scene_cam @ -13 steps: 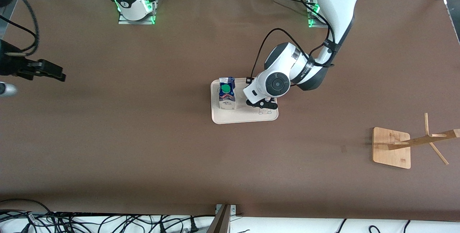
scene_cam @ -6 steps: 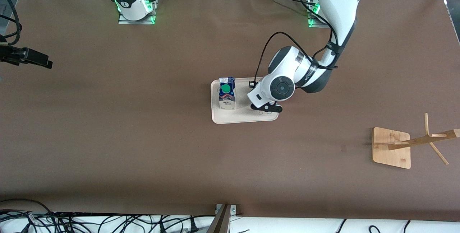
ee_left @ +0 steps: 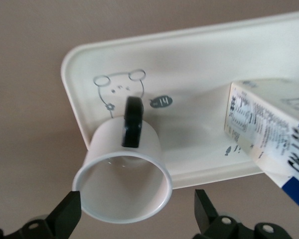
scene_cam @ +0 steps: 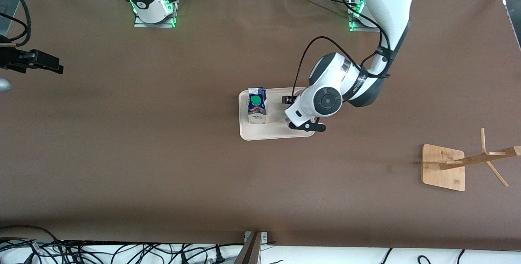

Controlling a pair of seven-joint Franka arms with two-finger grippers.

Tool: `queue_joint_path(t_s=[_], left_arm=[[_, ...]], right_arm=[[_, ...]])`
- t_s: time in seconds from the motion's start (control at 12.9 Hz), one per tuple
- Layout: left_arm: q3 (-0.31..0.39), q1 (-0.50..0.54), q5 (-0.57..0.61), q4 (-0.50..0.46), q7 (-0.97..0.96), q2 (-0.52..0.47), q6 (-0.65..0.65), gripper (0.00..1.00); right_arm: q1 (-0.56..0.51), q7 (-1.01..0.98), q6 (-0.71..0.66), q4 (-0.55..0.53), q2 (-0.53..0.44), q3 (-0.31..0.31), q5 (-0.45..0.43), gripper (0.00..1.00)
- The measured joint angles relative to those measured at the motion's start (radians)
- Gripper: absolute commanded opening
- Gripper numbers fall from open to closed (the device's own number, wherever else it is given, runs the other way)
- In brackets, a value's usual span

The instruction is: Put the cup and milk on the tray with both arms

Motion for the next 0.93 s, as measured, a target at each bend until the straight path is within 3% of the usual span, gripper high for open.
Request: queue_joint_path(t_s=[0.31,0.62,0.93], left_arm=[[0.033,0.129,0.0,0.008,0.001,-0.171,-0.046,1.0],[0.038,0.283,0.051,-0.008,0.056,-0.391,-0.204,1.0],[0.074,0.338,0.17,-0.141,0.176,-0.597,-0.223,1.0]], right_arm=[[0.006,-0.004,0.057,-0.059,-0.031,0.002,-0.045,1.0],[0.041,-0.005,0.058,-0.065,-0.039,0.006,-0.067,1.0],[0.032,-0.006,0.06,-0.069,-0.04,0.003,-0.064,1.0]])
